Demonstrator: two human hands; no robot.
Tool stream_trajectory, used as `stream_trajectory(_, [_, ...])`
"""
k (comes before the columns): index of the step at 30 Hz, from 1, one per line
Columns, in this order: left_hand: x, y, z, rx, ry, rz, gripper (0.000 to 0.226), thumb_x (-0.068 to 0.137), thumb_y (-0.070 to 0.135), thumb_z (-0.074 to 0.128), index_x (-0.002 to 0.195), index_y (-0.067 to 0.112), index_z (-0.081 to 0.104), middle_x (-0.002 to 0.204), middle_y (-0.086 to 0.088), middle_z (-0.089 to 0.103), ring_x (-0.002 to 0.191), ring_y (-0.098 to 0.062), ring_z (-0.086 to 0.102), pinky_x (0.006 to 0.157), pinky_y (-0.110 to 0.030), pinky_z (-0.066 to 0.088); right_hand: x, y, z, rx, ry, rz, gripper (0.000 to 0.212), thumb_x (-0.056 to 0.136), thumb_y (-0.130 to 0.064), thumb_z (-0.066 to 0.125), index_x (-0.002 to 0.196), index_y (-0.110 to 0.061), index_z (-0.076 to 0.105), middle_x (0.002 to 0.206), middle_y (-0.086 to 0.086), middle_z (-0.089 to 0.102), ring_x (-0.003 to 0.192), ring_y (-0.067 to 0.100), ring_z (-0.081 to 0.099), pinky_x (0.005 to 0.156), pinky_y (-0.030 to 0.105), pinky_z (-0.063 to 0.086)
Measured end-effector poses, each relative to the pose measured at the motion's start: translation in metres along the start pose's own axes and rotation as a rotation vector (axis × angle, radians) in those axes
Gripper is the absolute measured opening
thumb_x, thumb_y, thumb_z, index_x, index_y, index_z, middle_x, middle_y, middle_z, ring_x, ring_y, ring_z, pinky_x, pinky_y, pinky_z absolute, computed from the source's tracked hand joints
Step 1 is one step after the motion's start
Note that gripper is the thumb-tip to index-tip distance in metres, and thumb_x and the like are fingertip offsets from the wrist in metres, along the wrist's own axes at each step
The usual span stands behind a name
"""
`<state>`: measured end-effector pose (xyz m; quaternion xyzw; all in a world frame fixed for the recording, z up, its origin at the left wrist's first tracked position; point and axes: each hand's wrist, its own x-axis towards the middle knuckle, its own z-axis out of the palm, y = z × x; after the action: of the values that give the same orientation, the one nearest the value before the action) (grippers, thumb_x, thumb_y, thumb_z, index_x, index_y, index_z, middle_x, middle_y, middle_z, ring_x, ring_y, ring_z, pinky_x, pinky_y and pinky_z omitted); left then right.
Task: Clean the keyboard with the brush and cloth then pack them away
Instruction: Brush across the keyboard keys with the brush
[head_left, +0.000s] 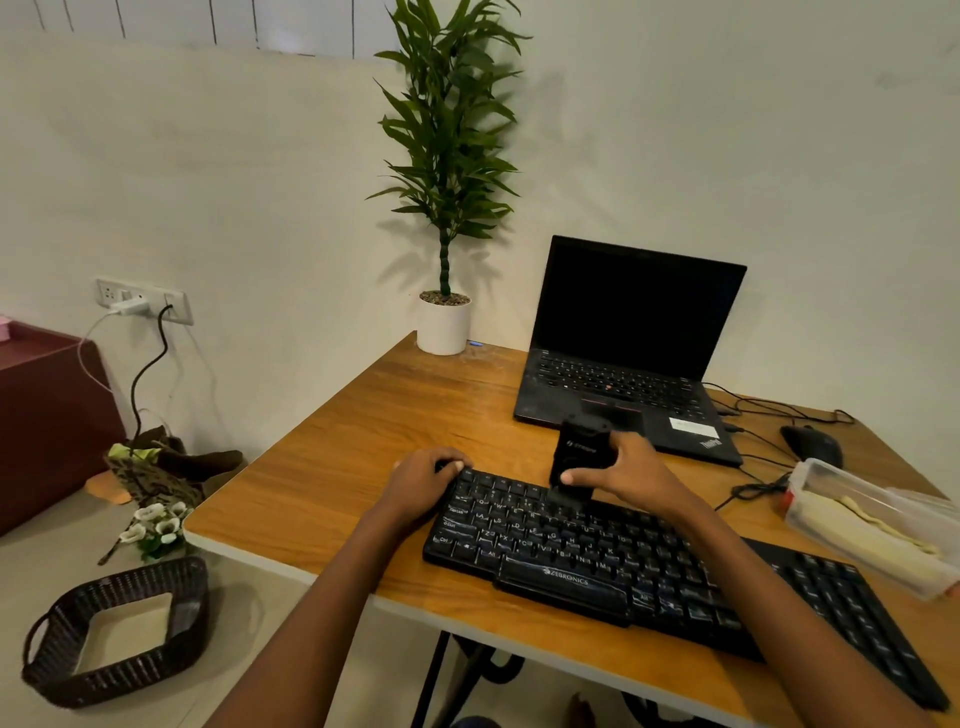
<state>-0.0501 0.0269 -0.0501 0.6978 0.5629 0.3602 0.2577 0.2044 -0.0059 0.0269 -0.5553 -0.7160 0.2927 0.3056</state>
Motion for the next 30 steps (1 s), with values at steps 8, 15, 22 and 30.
stream_trajectory(8, [-0.021,0.085,0.002,0.471,-0.623,0.167,0.112,0.067,0.068,0.064,0.151,0.027,0.003,0.158,0.002,0.009,0.145,-0.019,0.005,0.105,-0.061,-0.023,-0.024,0.014,-0.035,0.183,0.097,0.056,0.033,0.071,-0.014,0.078,0.092,-0.024,0.055,0.088,-0.01,0.06,0.081,-0.003,0.055,0.062,0.012,0.043])
stream_trajectory(15, [-0.018,0.106,0.028,0.789,-0.777,0.199,0.131,0.065,0.067,0.07,0.143,0.027,-0.028,0.158,0.0,-0.012,0.144,-0.021,-0.014,0.095,-0.068,-0.029,-0.022,0.013,-0.018,0.014,-0.007,-0.016,0.045,0.07,-0.024,0.079,0.106,-0.027,0.052,0.095,-0.019,0.057,0.09,0.001,0.056,0.07,0.01,0.041])
stream_trajectory(22, [-0.014,0.108,0.027,0.844,-0.747,0.212,0.132,0.061,0.071,0.069,0.147,0.022,-0.018,0.159,-0.001,-0.008,0.145,-0.021,-0.012,0.095,-0.067,-0.029,-0.02,0.007,-0.023,-0.016,-0.058,-0.023,0.042,0.07,-0.023,0.079,0.103,-0.028,0.053,0.094,-0.019,0.058,0.091,0.004,0.058,0.067,0.009,0.04])
stream_trajectory(30, [-0.015,0.112,0.026,0.88,-0.75,0.204,0.128,0.062,0.07,0.069,0.15,0.02,-0.01,0.158,0.0,-0.005,0.145,-0.022,-0.009,0.096,-0.068,-0.028,-0.019,0.003,-0.021,-0.003,-0.136,-0.033,0.044,0.072,-0.02,0.078,0.108,-0.026,0.053,0.098,-0.021,0.056,0.092,-0.003,0.054,0.068,0.006,0.038])
